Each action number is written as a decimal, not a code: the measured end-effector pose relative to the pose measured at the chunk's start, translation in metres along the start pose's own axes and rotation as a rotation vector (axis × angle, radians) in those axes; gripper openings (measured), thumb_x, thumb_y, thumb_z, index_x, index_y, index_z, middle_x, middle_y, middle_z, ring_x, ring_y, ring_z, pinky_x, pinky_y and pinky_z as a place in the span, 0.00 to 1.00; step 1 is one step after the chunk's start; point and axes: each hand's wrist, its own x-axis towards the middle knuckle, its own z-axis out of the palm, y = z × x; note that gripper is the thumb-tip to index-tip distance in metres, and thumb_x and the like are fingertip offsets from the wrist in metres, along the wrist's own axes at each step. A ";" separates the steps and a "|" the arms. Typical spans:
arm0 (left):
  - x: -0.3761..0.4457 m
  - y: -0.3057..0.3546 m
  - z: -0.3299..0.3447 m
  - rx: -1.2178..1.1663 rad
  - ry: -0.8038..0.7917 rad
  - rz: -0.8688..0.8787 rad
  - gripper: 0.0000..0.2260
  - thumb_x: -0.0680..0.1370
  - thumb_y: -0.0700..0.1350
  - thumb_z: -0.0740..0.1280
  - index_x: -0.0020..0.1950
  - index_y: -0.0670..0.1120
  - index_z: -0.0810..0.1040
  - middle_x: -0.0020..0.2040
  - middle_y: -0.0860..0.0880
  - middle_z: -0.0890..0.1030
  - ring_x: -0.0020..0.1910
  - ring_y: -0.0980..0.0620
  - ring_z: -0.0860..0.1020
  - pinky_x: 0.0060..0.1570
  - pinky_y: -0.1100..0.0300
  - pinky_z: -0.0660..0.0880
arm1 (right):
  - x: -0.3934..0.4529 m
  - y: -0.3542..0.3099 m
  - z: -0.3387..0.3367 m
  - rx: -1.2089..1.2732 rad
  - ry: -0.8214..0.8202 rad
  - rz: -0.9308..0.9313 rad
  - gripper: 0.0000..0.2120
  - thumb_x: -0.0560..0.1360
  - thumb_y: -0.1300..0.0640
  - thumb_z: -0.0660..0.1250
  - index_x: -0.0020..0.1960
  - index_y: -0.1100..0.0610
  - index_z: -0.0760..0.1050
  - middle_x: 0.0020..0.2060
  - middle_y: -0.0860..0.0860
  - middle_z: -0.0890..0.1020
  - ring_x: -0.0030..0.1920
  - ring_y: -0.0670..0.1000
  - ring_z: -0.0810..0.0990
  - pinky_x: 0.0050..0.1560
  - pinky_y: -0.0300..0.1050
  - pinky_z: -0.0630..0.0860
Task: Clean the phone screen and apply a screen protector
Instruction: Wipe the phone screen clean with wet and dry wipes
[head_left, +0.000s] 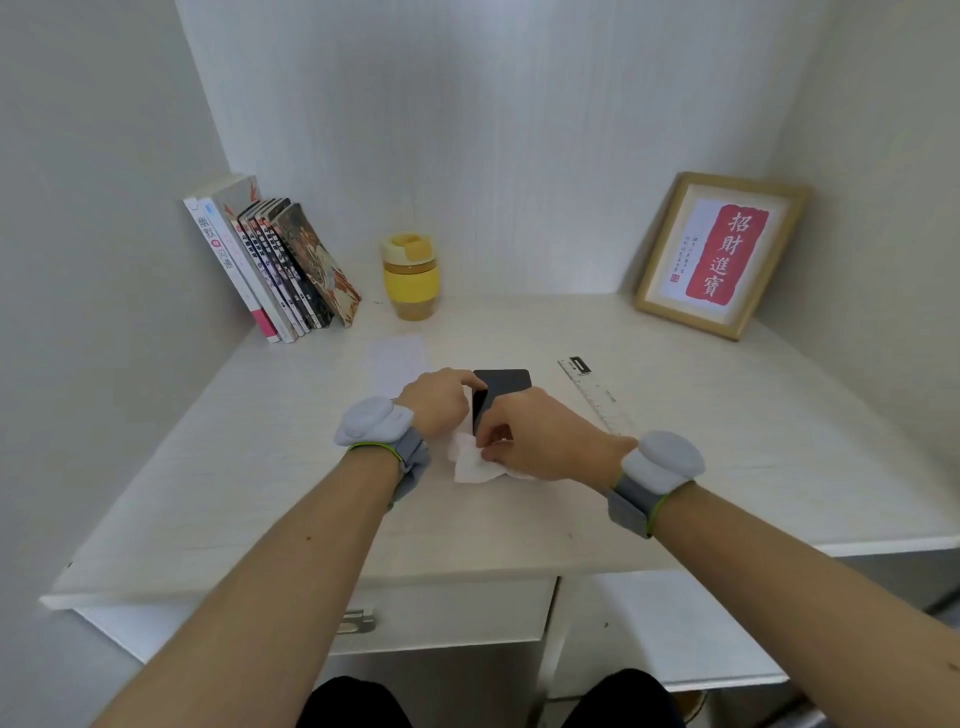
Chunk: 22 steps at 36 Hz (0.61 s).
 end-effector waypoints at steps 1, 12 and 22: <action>0.000 0.001 0.001 -0.007 0.002 -0.003 0.24 0.78 0.35 0.53 0.69 0.55 0.72 0.72 0.46 0.70 0.66 0.44 0.72 0.61 0.54 0.71 | 0.000 0.000 -0.001 0.025 0.001 0.005 0.08 0.75 0.58 0.69 0.53 0.55 0.84 0.49 0.49 0.84 0.50 0.49 0.80 0.44 0.33 0.65; 0.000 0.007 0.000 0.002 -0.010 -0.025 0.20 0.80 0.38 0.53 0.69 0.53 0.72 0.70 0.45 0.72 0.64 0.43 0.73 0.58 0.54 0.70 | 0.014 -0.004 0.004 0.063 0.106 0.132 0.08 0.75 0.58 0.70 0.53 0.56 0.84 0.49 0.52 0.85 0.51 0.53 0.80 0.53 0.44 0.75; 0.002 -0.002 0.016 0.091 0.067 0.029 0.15 0.81 0.50 0.59 0.68 0.52 0.70 0.61 0.43 0.76 0.57 0.43 0.76 0.49 0.56 0.69 | -0.006 0.011 -0.008 0.146 0.035 0.137 0.06 0.73 0.55 0.73 0.49 0.53 0.84 0.42 0.47 0.81 0.44 0.46 0.77 0.41 0.33 0.68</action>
